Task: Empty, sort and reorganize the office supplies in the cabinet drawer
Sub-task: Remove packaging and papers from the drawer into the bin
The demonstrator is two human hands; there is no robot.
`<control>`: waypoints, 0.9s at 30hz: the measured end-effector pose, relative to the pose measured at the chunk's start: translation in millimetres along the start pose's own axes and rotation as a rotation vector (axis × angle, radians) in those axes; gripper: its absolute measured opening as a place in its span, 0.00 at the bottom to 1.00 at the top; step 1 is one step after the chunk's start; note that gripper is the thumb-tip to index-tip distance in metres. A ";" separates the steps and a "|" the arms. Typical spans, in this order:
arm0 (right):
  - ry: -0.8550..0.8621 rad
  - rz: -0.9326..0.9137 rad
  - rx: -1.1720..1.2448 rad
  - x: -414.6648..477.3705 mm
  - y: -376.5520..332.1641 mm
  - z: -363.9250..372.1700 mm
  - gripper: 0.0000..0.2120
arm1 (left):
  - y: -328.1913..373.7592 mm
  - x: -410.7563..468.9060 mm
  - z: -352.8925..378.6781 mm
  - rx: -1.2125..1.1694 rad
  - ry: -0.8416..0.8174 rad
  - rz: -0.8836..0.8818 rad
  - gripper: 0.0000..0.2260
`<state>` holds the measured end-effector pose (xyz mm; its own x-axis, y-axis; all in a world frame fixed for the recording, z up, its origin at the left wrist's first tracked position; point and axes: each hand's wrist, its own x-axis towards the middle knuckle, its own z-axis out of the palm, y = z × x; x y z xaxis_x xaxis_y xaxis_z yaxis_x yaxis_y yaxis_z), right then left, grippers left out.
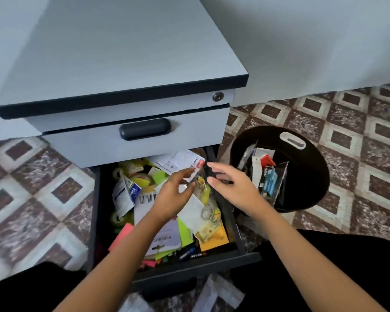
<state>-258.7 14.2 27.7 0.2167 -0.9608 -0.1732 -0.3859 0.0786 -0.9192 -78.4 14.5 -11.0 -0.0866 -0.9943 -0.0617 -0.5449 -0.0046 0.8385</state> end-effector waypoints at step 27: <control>0.060 0.051 -0.939 66.6 50.0 105.8 0.31 | -106.2 -25.6 -40.4 0.303 0.092 -0.444 0.29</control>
<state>-168.6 -17.7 -67.3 0.1436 -0.9762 -0.1627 -0.9642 -0.1010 -0.2452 15.3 36.2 -76.5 0.2728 -0.9089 -0.3155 -0.7296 -0.4092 0.5479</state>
